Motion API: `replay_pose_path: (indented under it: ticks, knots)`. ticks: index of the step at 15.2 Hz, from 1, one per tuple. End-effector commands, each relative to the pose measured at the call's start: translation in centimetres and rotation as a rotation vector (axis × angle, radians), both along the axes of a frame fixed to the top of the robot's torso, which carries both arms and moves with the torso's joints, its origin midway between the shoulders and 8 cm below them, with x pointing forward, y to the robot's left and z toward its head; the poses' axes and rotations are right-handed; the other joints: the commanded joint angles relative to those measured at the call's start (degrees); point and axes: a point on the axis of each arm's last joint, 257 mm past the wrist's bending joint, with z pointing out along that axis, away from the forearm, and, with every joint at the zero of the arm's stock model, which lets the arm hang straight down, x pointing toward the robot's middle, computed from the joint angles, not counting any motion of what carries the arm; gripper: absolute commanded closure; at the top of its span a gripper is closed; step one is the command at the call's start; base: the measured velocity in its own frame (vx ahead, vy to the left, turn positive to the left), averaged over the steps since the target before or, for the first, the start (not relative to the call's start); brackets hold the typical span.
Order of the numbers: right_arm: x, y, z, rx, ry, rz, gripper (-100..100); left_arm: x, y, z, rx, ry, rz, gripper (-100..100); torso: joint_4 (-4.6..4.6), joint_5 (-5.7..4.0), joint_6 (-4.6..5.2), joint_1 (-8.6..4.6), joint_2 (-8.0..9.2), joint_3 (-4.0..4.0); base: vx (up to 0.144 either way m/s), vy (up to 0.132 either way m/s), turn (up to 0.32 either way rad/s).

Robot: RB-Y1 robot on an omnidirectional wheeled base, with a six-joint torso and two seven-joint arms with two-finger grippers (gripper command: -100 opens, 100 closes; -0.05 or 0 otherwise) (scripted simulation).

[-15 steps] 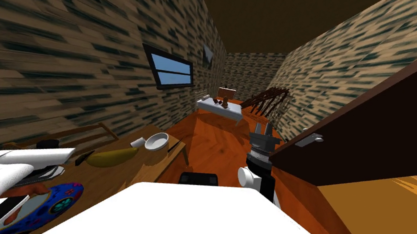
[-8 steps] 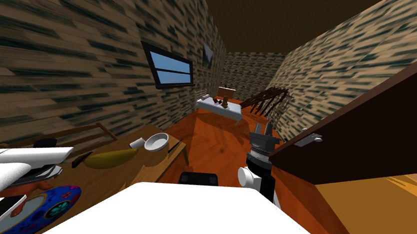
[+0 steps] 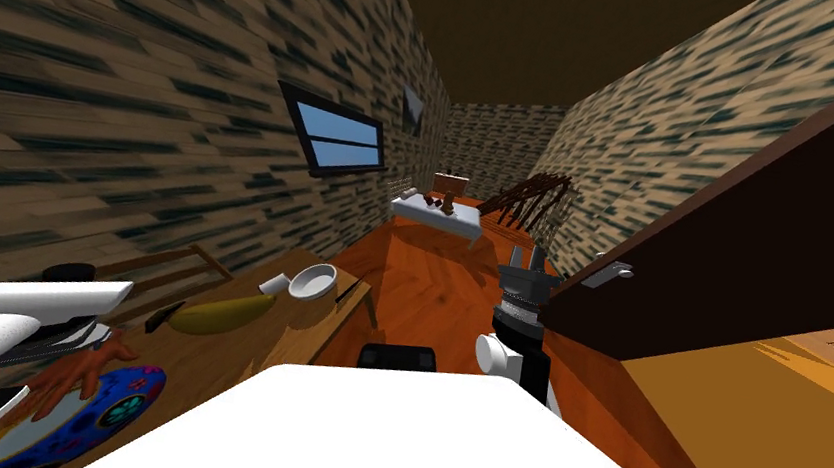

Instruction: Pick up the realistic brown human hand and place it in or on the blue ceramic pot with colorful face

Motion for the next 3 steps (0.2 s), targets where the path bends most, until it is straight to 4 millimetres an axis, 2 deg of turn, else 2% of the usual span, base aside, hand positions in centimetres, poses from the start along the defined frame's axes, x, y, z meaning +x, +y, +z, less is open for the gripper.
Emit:
replay_pose_path:
  ticks: [1,3]
  knots:
    - [0.00,0.00,0.00,0.000,0.000,0.000,0,0.00,0.00,0.00,0.000,0.000,0.000,-100,0.00,0.00,0.00,0.00,0.00,0.00,0.000,0.000,0.000]
    - [0.00,0.00,0.00,0.000,0.000,0.000,0,0.00,0.00,0.00,0.000,0.000,0.000,-100,-0.01,0.00,0.00,0.01,-0.05,-0.03,0.000,0.000,0.000]
